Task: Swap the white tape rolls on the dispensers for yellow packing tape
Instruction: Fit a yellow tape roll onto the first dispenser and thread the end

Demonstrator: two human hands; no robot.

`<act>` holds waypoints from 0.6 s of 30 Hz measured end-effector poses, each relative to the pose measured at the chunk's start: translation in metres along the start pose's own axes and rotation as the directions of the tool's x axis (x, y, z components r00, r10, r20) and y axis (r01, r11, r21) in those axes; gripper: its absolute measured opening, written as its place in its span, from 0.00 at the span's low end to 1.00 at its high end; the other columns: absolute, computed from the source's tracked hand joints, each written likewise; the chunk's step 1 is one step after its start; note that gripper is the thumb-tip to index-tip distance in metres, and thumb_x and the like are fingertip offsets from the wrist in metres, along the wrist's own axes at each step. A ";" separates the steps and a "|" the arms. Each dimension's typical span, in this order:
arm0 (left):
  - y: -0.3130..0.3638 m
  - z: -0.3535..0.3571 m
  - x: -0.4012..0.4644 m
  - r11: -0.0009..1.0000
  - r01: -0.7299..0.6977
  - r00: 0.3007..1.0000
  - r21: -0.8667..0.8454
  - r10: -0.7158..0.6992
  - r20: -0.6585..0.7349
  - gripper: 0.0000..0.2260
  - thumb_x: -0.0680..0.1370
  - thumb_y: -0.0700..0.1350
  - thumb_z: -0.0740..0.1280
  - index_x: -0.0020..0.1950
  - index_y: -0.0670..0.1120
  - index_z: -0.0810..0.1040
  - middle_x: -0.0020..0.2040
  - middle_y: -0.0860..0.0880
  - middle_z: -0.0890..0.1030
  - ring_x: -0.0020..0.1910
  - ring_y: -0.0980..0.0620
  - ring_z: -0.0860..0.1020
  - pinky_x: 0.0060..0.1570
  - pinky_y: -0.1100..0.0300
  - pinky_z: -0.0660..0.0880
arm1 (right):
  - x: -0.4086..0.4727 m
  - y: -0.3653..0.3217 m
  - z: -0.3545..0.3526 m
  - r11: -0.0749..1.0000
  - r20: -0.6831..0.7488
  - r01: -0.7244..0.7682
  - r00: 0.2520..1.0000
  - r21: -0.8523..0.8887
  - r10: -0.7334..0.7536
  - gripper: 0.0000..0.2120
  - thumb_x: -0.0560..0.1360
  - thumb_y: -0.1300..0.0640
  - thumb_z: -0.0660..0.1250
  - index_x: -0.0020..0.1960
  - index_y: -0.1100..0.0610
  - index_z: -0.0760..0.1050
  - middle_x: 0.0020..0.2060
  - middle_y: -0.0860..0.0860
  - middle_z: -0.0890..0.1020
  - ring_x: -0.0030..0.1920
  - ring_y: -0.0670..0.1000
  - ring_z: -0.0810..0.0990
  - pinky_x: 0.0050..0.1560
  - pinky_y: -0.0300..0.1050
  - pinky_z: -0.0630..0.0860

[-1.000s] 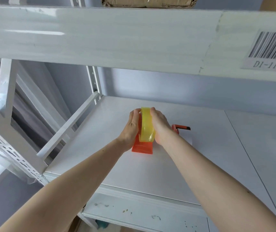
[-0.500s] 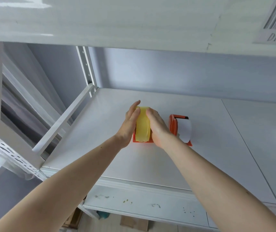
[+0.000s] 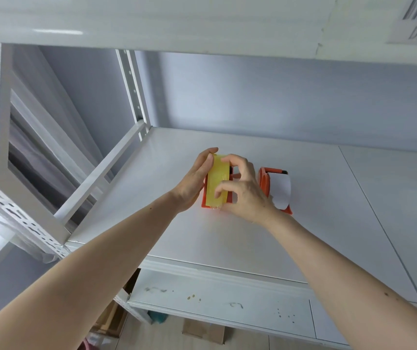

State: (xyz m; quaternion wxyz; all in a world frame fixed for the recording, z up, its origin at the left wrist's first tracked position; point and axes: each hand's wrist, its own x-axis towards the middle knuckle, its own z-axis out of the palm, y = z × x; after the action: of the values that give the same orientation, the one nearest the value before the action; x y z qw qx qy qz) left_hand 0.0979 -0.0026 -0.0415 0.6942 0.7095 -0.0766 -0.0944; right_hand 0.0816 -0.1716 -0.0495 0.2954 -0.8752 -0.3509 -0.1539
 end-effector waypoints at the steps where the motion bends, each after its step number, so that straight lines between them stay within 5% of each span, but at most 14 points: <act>1: -0.001 -0.001 0.000 1.000 0.001 1.000 -0.004 -0.001 -0.006 0.18 0.84 0.59 0.51 0.74 0.58 0.63 0.60 0.54 0.79 0.59 0.57 0.81 0.64 0.54 0.74 | 0.001 0.001 -0.001 1.000 -0.012 0.021 1.000 0.001 -0.021 0.08 0.64 0.55 0.83 0.36 0.52 0.84 0.69 0.57 0.68 0.68 0.58 0.65 0.63 0.31 0.61; 5: -0.002 -0.003 0.001 1.000 0.012 1.000 -0.011 -0.012 -0.008 0.17 0.81 0.65 0.55 0.70 0.65 0.67 0.70 0.51 0.73 0.70 0.49 0.73 0.74 0.41 0.65 | 0.004 0.003 -0.005 0.998 -0.008 0.056 0.998 0.005 -0.056 0.07 0.64 0.55 0.82 0.33 0.52 0.85 0.66 0.54 0.73 0.66 0.58 0.67 0.63 0.45 0.66; 9: -0.005 -0.005 0.003 0.998 0.039 0.999 -0.042 -0.040 -0.018 0.14 0.80 0.65 0.58 0.64 0.68 0.72 0.68 0.53 0.75 0.70 0.48 0.72 0.74 0.38 0.62 | 0.013 -0.003 -0.015 0.992 -0.055 -0.029 0.998 0.124 0.036 0.08 0.66 0.56 0.80 0.35 0.57 0.83 0.56 0.52 0.82 0.60 0.53 0.74 0.61 0.46 0.69; 14: -0.005 -0.002 0.004 0.999 0.026 0.999 -0.028 -0.027 -0.029 0.12 0.85 0.56 0.56 0.67 0.58 0.70 0.60 0.52 0.79 0.58 0.53 0.79 0.60 0.52 0.72 | 0.032 -0.016 -0.037 0.851 0.011 -0.299 0.945 0.431 0.326 0.11 0.76 0.55 0.73 0.40 0.51 0.72 0.42 0.50 0.87 0.45 0.48 0.86 0.48 0.44 0.79; 18: -0.006 -0.001 0.002 0.998 -0.002 1.000 -0.058 0.000 -0.027 0.22 0.82 0.60 0.56 0.71 0.50 0.68 0.63 0.47 0.78 0.63 0.48 0.77 0.70 0.44 0.68 | 0.046 -0.011 -0.037 0.741 -0.030 -0.369 0.886 0.561 0.463 0.08 0.78 0.55 0.69 0.45 0.55 0.71 0.42 0.57 0.86 0.37 0.54 0.87 0.45 0.54 0.84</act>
State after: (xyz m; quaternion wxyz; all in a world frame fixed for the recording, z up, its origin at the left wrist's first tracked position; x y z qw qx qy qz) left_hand 0.1001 -0.0020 -0.0478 0.7155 0.6902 -0.0648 -0.0865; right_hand 0.1041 -0.1645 0.0060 0.5850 -0.7956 -0.1486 -0.0513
